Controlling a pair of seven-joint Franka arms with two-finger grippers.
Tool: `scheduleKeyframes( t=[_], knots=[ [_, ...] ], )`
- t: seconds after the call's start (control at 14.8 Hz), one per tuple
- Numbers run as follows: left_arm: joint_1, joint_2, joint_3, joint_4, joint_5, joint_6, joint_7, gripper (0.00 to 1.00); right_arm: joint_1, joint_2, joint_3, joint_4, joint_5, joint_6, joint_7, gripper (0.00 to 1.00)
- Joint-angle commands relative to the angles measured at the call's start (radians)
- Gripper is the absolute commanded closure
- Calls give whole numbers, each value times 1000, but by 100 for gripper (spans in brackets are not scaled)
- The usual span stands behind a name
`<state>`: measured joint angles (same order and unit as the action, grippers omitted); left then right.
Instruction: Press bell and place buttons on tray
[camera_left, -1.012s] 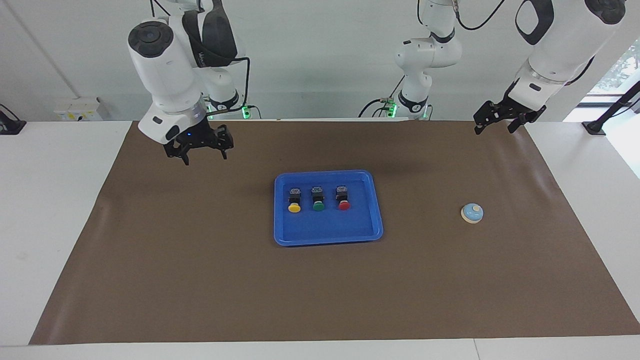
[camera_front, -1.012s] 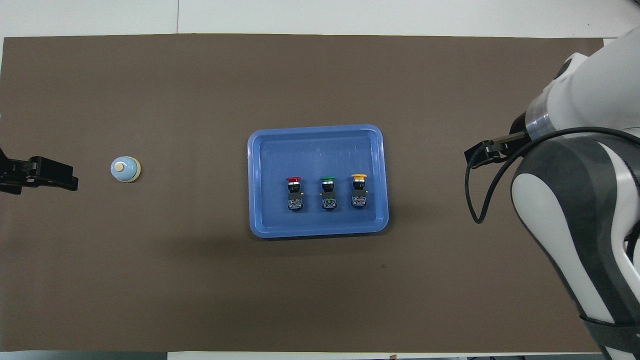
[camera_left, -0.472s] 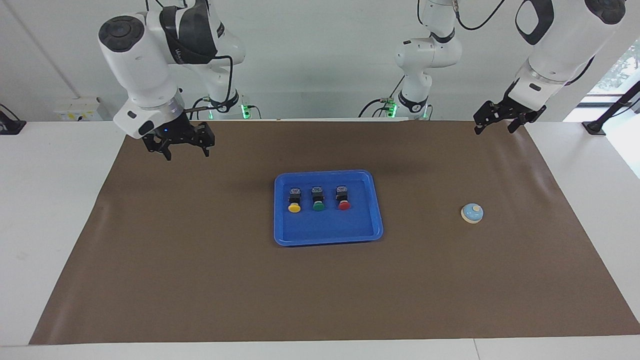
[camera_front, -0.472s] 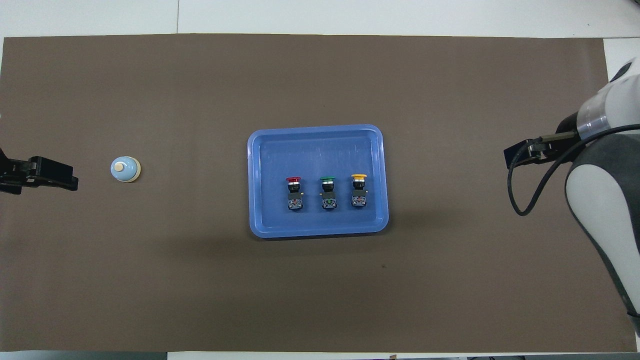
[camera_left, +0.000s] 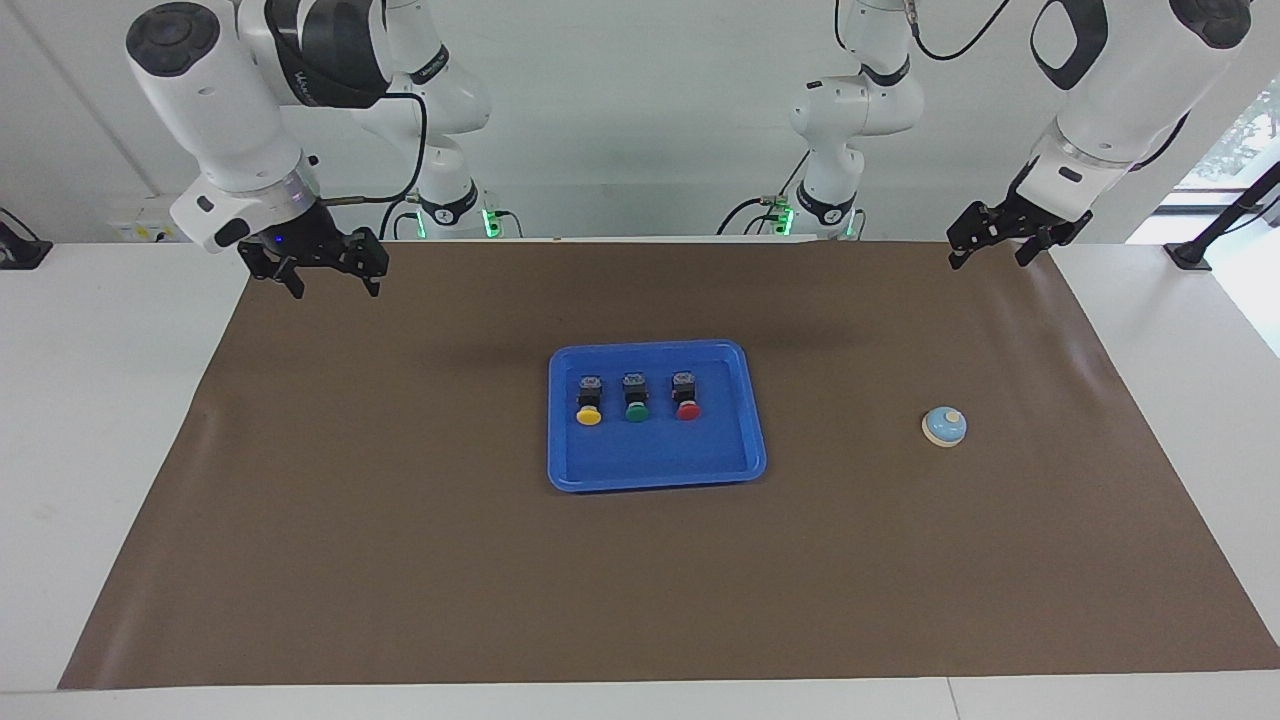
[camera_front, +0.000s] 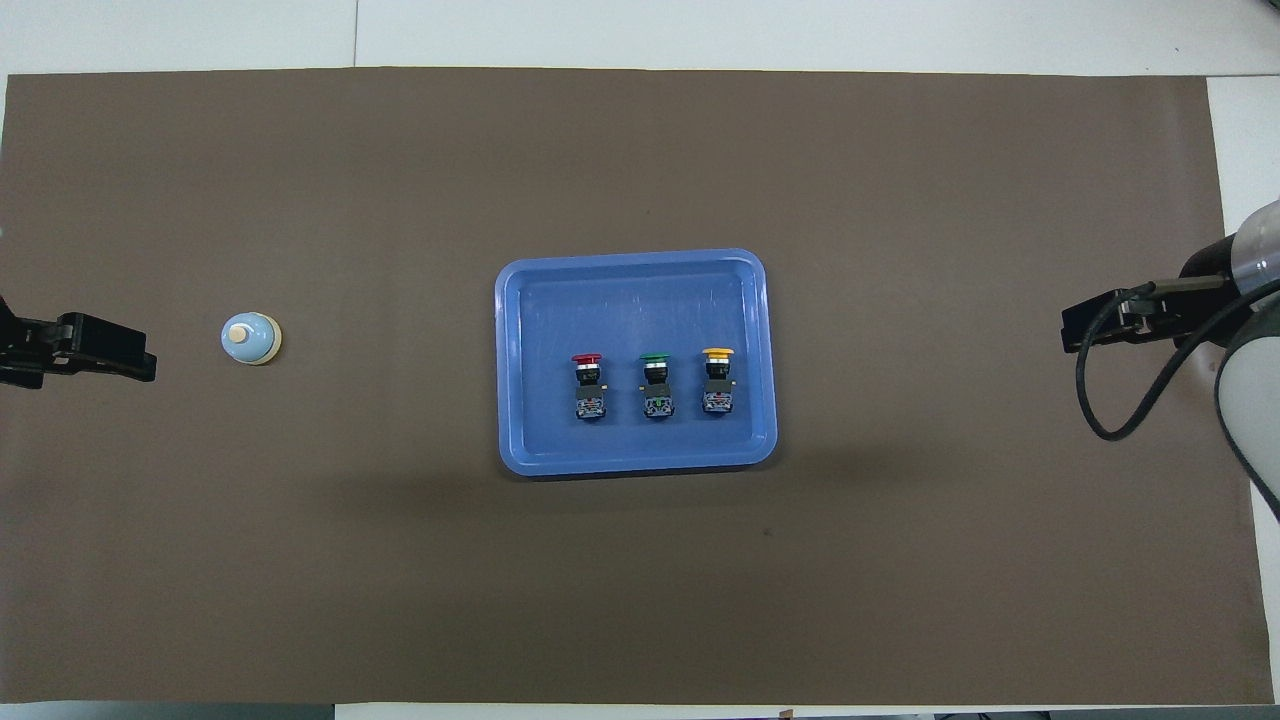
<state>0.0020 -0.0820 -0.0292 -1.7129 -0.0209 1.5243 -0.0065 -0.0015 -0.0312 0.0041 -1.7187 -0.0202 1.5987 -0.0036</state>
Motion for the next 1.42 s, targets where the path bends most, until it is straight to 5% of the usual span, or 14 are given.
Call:
scheduleKeyframes(
  t=[0.0,1.35],
  knots=[
    [-2,-18,2,-7,9,-9,-4,0,-15,-32,16,-29,-3,-17,10,0],
    [-2,-18,2,-7,9,-9,-4,0,-17,-30,16,-22,-1,-19,43,0]
  ],
)
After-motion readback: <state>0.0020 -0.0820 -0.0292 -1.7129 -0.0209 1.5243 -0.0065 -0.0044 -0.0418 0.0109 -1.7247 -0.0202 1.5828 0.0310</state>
